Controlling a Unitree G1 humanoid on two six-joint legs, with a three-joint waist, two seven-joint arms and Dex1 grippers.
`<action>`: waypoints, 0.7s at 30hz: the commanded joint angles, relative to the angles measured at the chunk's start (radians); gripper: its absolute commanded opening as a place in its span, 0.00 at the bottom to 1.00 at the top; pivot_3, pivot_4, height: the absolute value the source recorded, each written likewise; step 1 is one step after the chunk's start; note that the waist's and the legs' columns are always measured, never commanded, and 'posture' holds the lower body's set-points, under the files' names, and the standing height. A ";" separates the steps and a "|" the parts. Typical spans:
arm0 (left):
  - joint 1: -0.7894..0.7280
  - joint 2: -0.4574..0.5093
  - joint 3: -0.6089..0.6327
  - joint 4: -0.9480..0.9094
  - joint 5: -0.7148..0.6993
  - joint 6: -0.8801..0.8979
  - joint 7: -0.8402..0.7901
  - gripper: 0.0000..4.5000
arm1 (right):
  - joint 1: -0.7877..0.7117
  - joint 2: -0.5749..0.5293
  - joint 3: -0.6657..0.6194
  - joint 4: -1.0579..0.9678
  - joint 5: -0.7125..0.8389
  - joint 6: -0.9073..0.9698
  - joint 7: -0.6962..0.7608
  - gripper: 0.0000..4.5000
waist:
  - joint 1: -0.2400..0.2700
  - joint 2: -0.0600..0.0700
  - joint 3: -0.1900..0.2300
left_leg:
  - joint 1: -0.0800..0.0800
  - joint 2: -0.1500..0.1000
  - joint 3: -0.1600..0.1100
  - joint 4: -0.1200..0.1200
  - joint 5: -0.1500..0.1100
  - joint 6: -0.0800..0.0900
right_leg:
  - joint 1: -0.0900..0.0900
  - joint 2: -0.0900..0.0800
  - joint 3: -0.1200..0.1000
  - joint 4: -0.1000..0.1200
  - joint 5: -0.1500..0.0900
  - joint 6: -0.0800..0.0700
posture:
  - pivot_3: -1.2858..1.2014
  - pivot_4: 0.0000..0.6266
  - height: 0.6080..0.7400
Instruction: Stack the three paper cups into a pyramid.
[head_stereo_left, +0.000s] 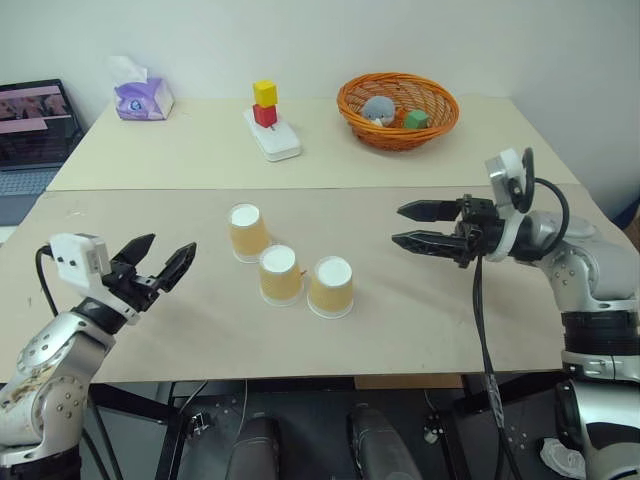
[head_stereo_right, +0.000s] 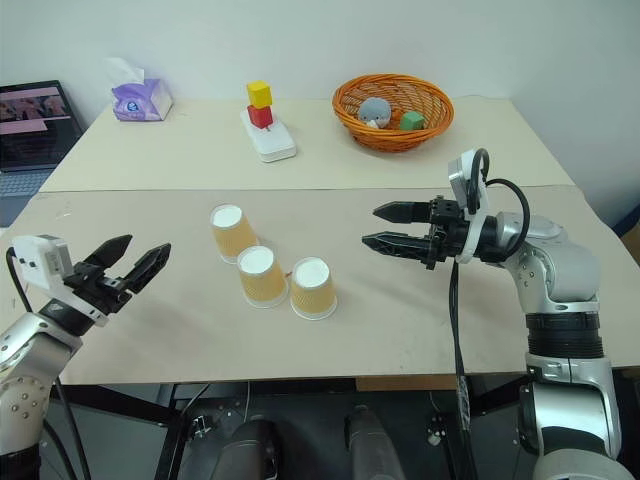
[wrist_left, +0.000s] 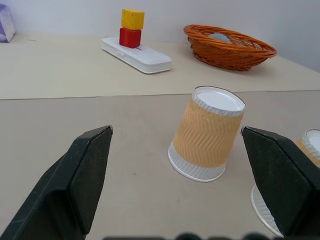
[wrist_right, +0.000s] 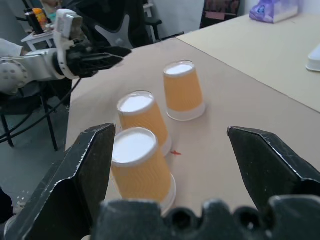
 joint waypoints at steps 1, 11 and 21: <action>-0.051 0.018 -0.025 0.028 0.030 -0.015 -0.022 0.97 | 0.016 0.000 -0.029 -0.061 0.040 0.017 -0.029 0.93 | 0.002 0.000 0.000 | 0.000 0.000 0.000 0.000 0.000 0.000 | 0.000 0.000 0.000 0.000 0.000 0.000 | 0.52 0.24 0.38; -0.162 0.046 -0.081 0.108 0.071 -0.009 -0.088 0.97 | 0.040 0.001 -0.021 -0.127 0.075 0.028 -0.061 0.93 | 0.000 0.000 0.000 | 0.000 0.000 0.000 0.000 0.000 0.000 | 0.000 0.000 0.000 0.000 0.000 0.000 | 0.52 0.24 0.38; -0.235 0.044 -0.128 0.210 0.112 -0.023 -0.153 0.97 | 0.038 0.004 0.008 -0.176 0.087 0.027 -0.054 0.93 | 0.001 0.000 0.000 | -0.001 0.000 -0.001 0.000 0.000 0.000 | 0.000 0.000 -0.001 0.000 0.000 0.000 | 0.52 0.24 0.38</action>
